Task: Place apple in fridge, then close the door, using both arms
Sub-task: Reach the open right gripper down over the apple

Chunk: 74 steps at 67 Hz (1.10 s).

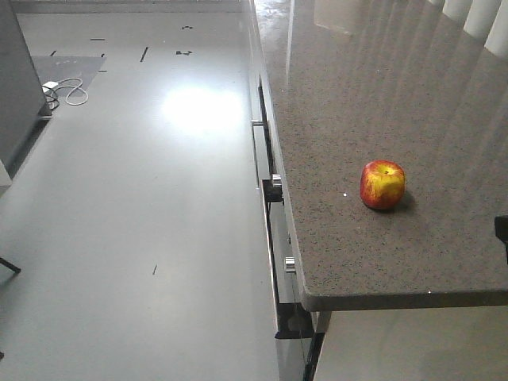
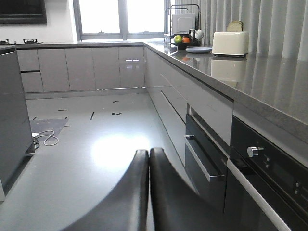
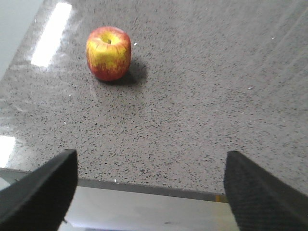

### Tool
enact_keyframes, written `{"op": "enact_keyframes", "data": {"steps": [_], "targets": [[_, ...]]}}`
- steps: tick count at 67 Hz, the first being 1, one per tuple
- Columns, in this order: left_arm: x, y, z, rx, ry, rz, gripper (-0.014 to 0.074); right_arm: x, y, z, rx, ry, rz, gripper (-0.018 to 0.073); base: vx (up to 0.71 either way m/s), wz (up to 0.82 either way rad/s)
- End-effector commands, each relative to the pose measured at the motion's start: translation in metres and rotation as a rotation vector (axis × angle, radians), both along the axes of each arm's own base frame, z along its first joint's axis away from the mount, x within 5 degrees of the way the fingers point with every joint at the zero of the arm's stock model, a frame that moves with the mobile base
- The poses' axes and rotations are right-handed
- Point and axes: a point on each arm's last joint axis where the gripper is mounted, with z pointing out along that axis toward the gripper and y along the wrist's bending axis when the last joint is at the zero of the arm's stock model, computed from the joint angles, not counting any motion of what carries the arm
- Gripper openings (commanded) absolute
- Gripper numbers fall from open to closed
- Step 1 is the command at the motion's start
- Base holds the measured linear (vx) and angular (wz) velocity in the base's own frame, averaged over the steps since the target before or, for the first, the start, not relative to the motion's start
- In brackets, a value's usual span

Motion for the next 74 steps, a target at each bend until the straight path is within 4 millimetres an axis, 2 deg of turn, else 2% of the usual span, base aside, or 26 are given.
{"op": "enact_keyframes", "data": {"steps": [1,19,38,60,74], "targets": [[-0.002,0.0,0.013,-0.009,-0.099,0.0,-0.0006,0.022,0.002,0.011,-0.013,-0.05,0.038,0.0668,0.0,0.0],[-0.002,0.0,0.013,-0.009,-0.099,0.0,-0.0006,0.074,0.011,0.005,0.066,0.041,0.101,0.0669,0.0,0.0],[-0.002,0.0,0.013,-0.009,-0.099,0.0,-0.0006,0.128,0.012,-0.003,0.02,0.114,0.157,0.0668,0.0,0.0],[-0.002,0.0,0.013,-0.009,-0.099,0.0,-0.0006,0.18,0.016,-0.017,0.031,0.212,0.194,0.0668,0.0,0.0],[-0.002,0.0,0.013,-0.009,-0.099,0.0,-0.0006,0.21,0.033,-0.025,0.048,0.243,0.188,0.0668,0.0,0.0]]}}
